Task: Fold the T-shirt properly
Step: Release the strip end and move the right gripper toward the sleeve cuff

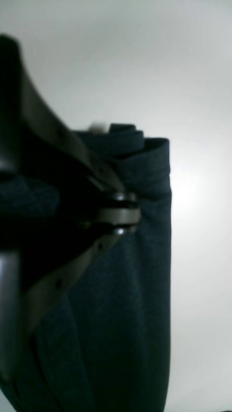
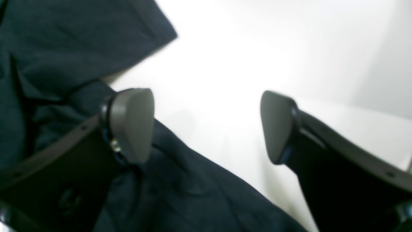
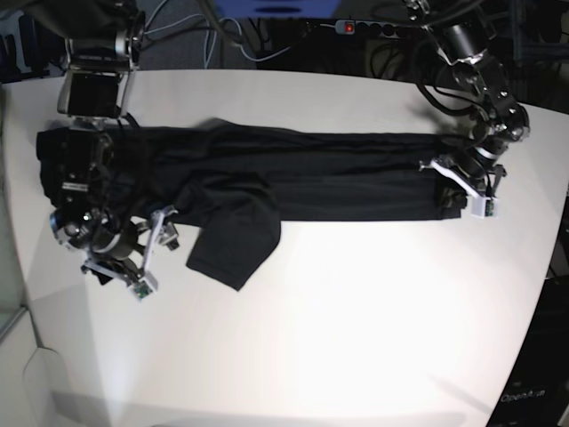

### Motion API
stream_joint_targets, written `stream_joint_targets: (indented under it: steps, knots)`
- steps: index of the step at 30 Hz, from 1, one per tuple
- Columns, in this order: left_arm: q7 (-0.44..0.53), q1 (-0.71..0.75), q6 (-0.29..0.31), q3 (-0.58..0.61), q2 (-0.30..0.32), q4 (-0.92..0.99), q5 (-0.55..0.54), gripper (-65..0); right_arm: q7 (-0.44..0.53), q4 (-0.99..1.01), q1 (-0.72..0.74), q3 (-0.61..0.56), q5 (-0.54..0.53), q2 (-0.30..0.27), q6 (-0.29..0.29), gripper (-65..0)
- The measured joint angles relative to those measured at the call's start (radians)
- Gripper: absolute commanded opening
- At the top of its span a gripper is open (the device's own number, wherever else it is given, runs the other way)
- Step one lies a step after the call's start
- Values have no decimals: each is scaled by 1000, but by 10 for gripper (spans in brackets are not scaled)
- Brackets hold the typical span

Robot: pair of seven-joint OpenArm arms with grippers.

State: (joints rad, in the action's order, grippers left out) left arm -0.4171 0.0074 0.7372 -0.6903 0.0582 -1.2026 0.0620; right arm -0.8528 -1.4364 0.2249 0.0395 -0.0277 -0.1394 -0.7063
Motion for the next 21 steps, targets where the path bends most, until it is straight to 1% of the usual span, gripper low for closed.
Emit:
stream_joint_targets:
  steps: [4,7,10,15,21]
  knots:
    - [-1,0,1,0,0,0,-1,-624,14,101,54,-7,-8,25,0,-132]
    - [-2,0,0,0,0,0,-3,-624,47,178,100,-6,-2,26,0,-133]
    - [-1,1,0,0,0,0,-3,-624,50,242,138,-6,-1,33,0,-133]
    - [-1,1,1,0,0,0,-3,-624,97,334,187,-6,-2,39,0,-135]
    - [1,3,0,0,0,0,-4,-624,165,457,217,-3,-2,65,1,-136]
